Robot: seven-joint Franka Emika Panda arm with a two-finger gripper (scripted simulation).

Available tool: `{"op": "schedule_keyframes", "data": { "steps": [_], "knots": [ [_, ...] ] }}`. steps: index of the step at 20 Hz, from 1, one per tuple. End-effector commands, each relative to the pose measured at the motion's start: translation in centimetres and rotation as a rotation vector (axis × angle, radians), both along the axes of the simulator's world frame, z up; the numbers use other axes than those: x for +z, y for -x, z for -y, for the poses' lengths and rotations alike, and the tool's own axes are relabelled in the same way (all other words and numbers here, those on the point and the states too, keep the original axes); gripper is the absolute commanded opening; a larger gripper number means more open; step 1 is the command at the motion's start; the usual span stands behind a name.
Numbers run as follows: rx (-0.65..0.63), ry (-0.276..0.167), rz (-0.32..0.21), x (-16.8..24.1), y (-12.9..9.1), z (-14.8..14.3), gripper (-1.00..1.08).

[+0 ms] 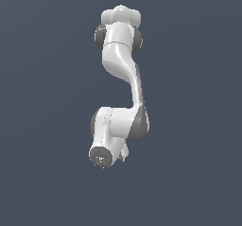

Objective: Pick up the object and move it to a goal position.

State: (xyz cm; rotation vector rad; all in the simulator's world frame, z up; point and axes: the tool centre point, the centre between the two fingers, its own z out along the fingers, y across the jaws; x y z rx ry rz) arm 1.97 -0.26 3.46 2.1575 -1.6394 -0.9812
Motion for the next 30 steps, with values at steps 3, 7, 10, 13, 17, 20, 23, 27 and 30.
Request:
{"op": "schedule_keyframes", "data": {
  "steps": [3,7,10,13,17,20,23,27,30],
  "knots": [
    [-0.001,0.000,0.000,0.7,0.4,0.5,-1.00],
    [-0.001,0.000,0.000,1.9,1.0,1.3,-1.00],
    [-0.001,-0.001,0.000,3.2,1.6,2.2,-1.00],
    [-0.002,-0.001,-0.001,4.9,2.4,3.4,-1.00],
    [-0.003,-0.002,-0.002,7.6,3.8,5.4,-1.00],
    [-0.004,-0.002,-0.002,9.9,4.8,6.9,-1.00],
    [-0.005,-0.002,-0.003,12.2,5.9,8.5,-1.00],
    [-0.006,-0.002,-0.004,15.3,7.3,10.7,-1.00],
    [-0.006,-0.001,-0.005,17.6,8.3,12.3,-1.00]
  ]
}}
